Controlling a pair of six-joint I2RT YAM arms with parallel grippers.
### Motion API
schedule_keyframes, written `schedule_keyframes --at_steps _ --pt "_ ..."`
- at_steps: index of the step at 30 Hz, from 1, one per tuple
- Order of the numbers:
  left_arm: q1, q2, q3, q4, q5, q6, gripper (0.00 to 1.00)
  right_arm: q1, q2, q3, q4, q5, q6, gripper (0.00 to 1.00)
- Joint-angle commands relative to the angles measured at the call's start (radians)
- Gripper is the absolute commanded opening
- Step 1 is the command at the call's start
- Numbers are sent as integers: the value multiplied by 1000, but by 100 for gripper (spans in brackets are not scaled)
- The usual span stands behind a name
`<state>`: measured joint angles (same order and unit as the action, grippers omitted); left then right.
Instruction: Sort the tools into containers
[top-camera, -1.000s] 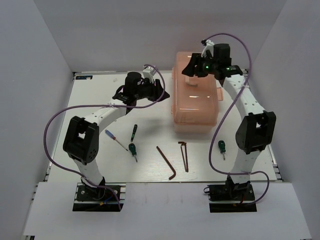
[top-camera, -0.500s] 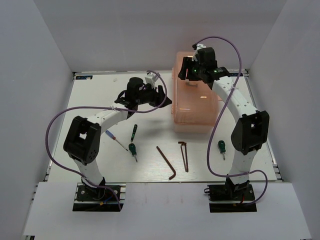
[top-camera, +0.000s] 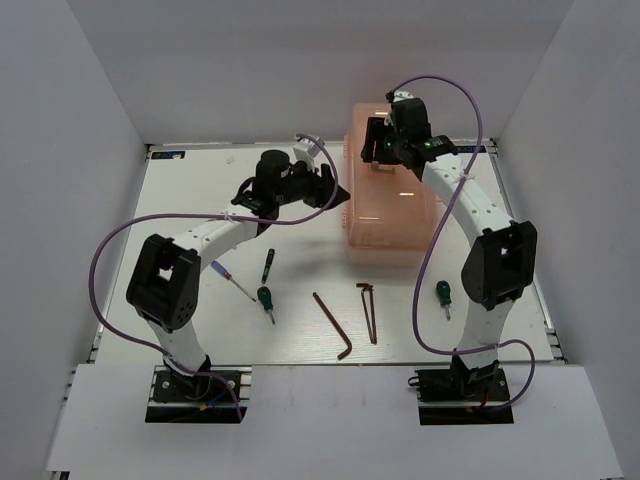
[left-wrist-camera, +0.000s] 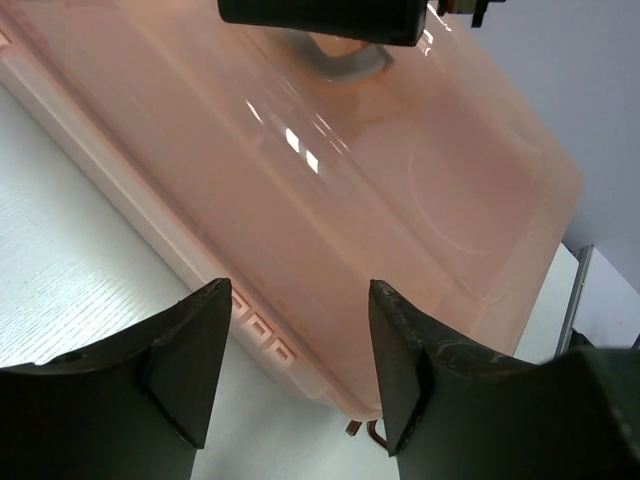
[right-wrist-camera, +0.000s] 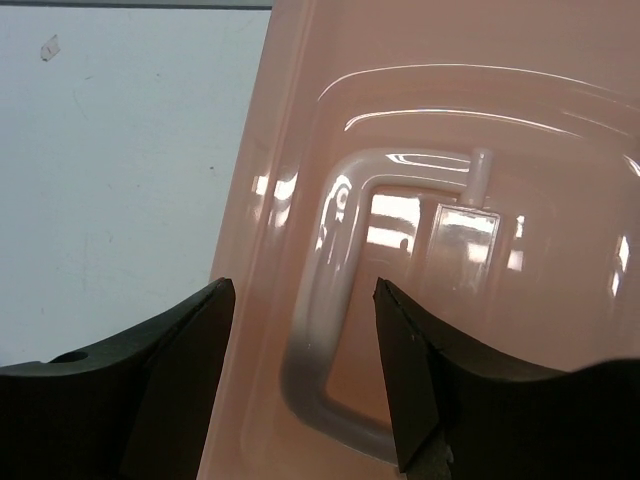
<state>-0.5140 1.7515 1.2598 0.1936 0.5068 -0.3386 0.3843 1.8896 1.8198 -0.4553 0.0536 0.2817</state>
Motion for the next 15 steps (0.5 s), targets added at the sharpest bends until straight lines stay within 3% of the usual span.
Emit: schedule_keyframes --at_steps 1,5,8,15 --pt "-14 -64 44 30 -24 15 68 -8 -26 -20 -29 28 17 65" --pt "-24 -27 84 30 -14 15 68 -15 -4 -34 -40 -44 79 63" --pt "-24 20 128 0 -4 15 68 -22 9 -48 -26 -222 122 59" --pt "-43 129 245 -66 39 26 68 -62 2 -53 29 -363 185 39"
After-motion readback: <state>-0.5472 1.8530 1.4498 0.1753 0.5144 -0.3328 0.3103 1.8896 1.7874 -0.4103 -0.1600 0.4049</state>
